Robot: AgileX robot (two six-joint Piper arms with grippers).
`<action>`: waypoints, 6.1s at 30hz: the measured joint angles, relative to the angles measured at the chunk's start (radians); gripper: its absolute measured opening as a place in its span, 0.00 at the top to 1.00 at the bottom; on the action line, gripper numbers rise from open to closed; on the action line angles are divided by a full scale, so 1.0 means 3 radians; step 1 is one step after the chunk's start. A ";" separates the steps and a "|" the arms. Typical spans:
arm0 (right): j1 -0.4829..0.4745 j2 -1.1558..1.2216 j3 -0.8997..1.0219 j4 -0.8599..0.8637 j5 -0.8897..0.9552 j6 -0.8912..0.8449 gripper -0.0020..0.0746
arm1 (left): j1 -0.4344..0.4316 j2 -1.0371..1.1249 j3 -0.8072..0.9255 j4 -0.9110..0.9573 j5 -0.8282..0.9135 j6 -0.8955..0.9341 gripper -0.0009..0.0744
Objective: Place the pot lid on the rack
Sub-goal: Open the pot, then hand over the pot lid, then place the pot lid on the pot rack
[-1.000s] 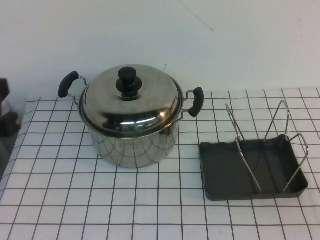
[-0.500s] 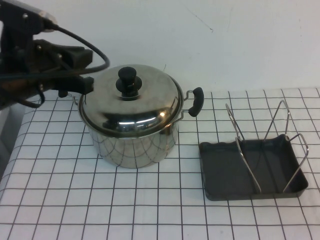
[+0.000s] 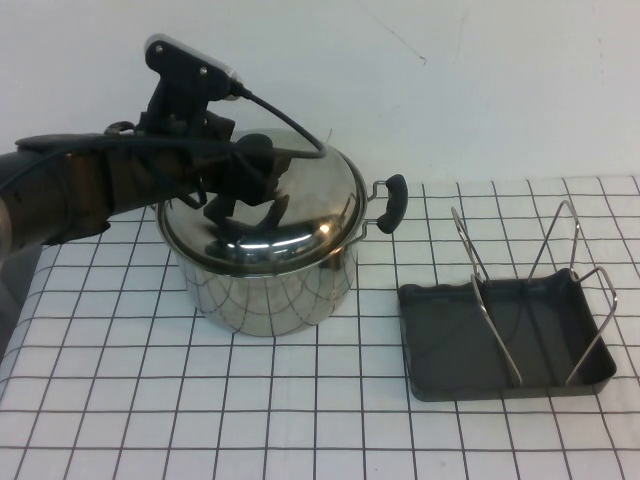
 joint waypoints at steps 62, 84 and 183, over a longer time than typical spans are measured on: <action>0.0000 0.0223 -0.0673 0.4542 0.0270 0.0048 0.20 | -0.1668 -0.0852 -0.0580 0.0146 0.1180 -0.1290 0.56; 0.0000 0.0586 -0.0597 0.4971 -0.0144 -0.0197 0.12 | -0.2078 -0.0702 -0.0880 0.0105 0.1125 -0.1418 0.56; 0.0532 0.5086 -0.1592 0.4992 0.0807 -0.4035 0.81 | -0.1039 -0.2621 0.0593 0.3495 0.2095 -0.4350 0.99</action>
